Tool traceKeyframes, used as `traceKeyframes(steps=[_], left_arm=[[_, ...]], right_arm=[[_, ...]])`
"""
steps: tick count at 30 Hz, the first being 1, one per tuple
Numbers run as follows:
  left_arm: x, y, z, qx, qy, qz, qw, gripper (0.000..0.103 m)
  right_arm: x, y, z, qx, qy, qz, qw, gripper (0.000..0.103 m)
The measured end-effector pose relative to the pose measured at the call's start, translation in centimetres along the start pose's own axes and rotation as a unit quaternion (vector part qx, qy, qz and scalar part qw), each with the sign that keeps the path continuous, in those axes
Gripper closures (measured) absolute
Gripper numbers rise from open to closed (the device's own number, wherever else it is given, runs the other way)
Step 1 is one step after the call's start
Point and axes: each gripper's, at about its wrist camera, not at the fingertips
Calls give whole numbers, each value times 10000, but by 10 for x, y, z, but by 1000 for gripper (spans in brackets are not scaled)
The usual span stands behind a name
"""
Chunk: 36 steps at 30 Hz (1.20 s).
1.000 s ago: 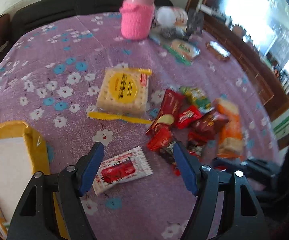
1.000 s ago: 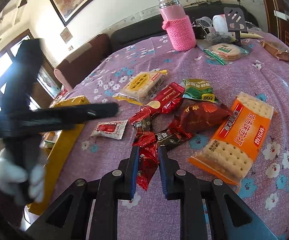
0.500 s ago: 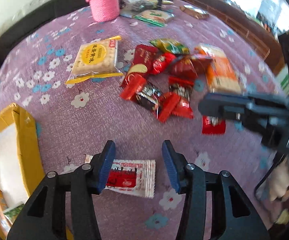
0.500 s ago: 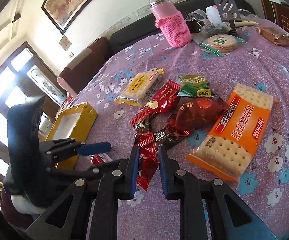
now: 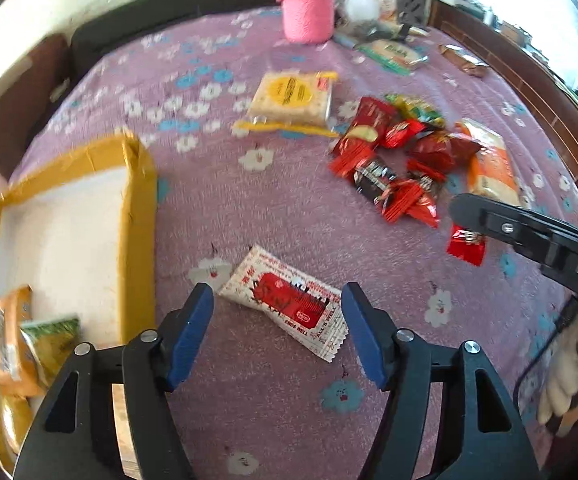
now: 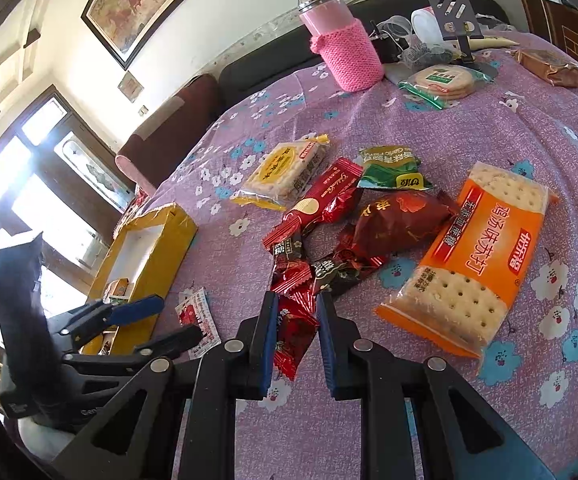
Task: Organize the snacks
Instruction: 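Grasp a white-red packet with the left gripper while the right gripper grasps a red candy, then carry both items over the tray and open both grippers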
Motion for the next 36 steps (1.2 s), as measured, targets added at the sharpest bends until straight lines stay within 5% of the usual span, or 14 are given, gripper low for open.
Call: traceKeyframes(steps=[9, 11, 12, 13, 21, 27, 36], left_arm=[[9, 16, 2, 270, 50, -104, 9996, 34], [10, 12, 1, 358, 98, -147, 9992, 52], [11, 10, 0, 379, 140, -180, 9990, 74], [10, 7, 0, 373, 133, -218, 9990, 75], [4, -16, -12, 605, -142, -530, 9967, 75], [-1, -46, -27, 896, -415, -681, 9928, 75], [-39, -102, -67, 1514, -997, -375, 9827, 75]], right_arm=[[1, -2, 0, 5, 60, 52, 10000, 82], [1, -3, 0, 14, 63, 118, 9999, 83], [1, -3, 0, -2, 87, 200, 9998, 83], [3, -2, 1, -49, 154, 348, 9993, 83], [29, 3, 4, -277, 950, 1200, 9878, 84], [22, -1, 5, -126, 759, 1037, 9916, 84], [8, -3, 0, 146, 345, 486, 9981, 84]])
Point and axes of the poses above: each gripper's, at about its wrist camera, not at the fingertips, and y roughly the way its jaws point, x to its right, z to its top, and after that the axes turned 8 degrees about -z, right-handed
